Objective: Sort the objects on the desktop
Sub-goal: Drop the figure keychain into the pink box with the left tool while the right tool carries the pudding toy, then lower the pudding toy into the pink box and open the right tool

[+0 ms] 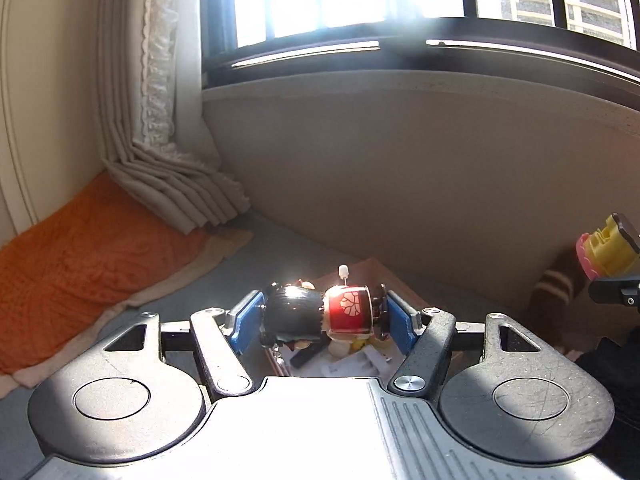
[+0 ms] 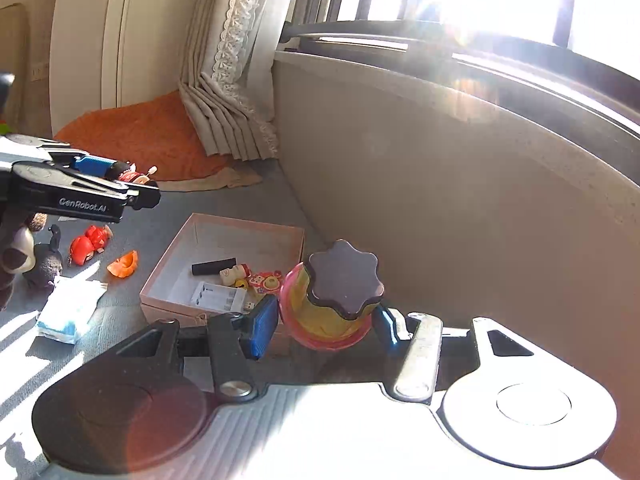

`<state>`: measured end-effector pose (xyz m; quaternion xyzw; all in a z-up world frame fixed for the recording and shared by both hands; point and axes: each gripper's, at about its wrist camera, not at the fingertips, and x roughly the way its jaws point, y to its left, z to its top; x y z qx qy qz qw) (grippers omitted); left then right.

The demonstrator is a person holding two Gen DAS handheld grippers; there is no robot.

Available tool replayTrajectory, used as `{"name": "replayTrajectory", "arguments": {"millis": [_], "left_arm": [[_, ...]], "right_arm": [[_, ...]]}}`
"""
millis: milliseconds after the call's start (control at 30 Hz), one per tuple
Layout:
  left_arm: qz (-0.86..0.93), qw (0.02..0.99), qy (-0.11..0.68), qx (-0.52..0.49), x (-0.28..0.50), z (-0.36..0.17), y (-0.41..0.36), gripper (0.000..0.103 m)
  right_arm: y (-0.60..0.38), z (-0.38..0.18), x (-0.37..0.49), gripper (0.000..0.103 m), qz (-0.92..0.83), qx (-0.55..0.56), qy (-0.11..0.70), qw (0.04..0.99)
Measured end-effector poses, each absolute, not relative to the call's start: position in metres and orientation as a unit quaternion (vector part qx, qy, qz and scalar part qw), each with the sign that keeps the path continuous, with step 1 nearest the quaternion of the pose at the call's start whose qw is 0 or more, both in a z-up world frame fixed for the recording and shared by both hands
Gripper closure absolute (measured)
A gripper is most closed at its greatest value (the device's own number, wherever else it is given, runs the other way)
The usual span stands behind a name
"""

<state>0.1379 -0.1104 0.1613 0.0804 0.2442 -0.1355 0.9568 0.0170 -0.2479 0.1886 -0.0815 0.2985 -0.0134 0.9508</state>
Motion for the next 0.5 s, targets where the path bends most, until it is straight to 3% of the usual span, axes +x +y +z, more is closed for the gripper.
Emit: {"name": "replayTrajectory", "arguments": {"millis": [67,267,500], "left_arm": [[-0.132,0.956,0.250,0.075,0.163,0.156,-0.122,0.032],[-0.115,0.951,0.283,0.054,0.193,0.125,-0.123,0.007],[-0.128,0.922,0.363,0.048,0.116,0.058,-0.081,0.006]], "right_arm": [[-0.246,0.182,0.019,0.051,-0.006,-0.089,0.307,0.948],[-0.239,0.166,0.019,0.051,0.001,-0.107,0.329,0.938],[-0.227,0.140,0.032,0.051,0.017,-0.119,0.377,0.918]]}}
